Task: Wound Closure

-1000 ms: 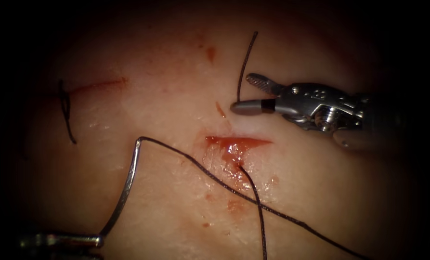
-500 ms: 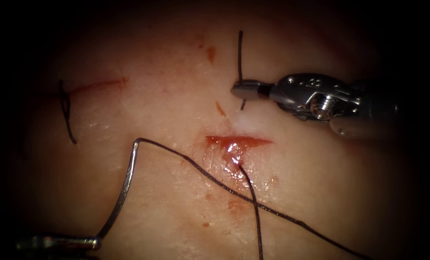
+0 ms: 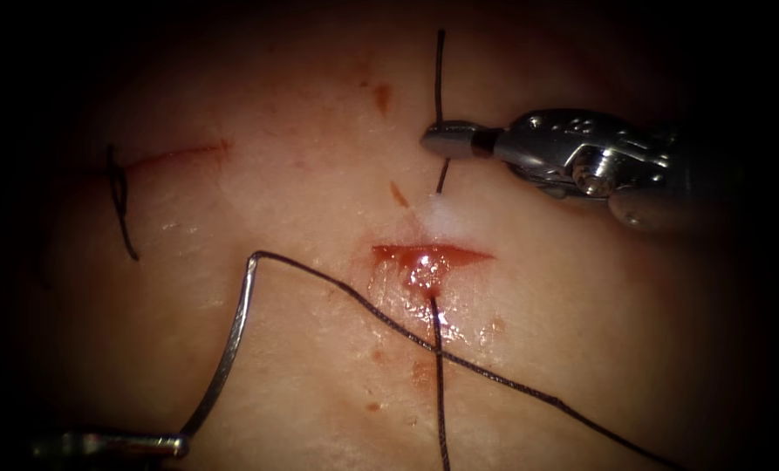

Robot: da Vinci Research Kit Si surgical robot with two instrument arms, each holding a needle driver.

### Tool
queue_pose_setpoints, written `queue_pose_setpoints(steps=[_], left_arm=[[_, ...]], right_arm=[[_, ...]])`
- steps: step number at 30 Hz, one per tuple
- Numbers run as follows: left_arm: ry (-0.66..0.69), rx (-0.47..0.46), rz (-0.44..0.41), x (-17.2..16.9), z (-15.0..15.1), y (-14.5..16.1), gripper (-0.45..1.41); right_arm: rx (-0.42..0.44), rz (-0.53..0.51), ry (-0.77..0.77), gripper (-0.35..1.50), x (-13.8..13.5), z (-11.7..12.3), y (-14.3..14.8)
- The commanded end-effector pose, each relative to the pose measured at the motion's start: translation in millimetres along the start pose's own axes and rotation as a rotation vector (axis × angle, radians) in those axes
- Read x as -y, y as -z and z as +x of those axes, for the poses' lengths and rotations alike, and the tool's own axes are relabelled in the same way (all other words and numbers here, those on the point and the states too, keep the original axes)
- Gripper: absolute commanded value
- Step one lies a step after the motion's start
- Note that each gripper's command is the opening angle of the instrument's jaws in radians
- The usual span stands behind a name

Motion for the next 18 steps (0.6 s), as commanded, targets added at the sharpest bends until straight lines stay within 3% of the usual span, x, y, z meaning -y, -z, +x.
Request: queue_pose_setpoints(steps=[1, 12, 13, 14, 15, 16, 18], left_arm=[[0.003, -0.002, -0.003, -0.5, -0.7, -0.8, -0.45], [0.006, -0.015, -0.023, -0.4, -0.2, -3.4, -0.45], [0.006, -0.016, -0.023, -0.3, -0.1, -3.7, -0.45], [0.008, -0.020, -0.028, -0.1, 0.1, -4.6, -0.45], [0.009, -0.024, -0.027, 0.0, 0.3, -5.1, -0.45], [0.010, -0.027, -0.032, 0.1, 0.5, -5.6, -0.45], [0.014, -0.033, -0.039, 0.4, 1.0, -7.0, -0.45]], right_arm=[[-0.009, -0.002, 0.005, -0.35, 0.0, 0.8, -0.5], [-0.042, 0.006, 0.037, -0.35, -0.1, 1.6, -0.8], [-0.051, 0.008, 0.036, 0.07, -0.1, 1.7, -0.8], [-0.074, 0.007, 0.055, 0.98, -0.3, 2.0, -0.5], [-0.078, 0.000, 0.058, 1.20, -0.4, 2.4, -0.1], [-0.080, -0.025, 0.068, 1.30, -0.7, 3.0, 0.8], [-0.079, -0.042, 0.106, 1.31, -1.4, 4.1, 2.7]])
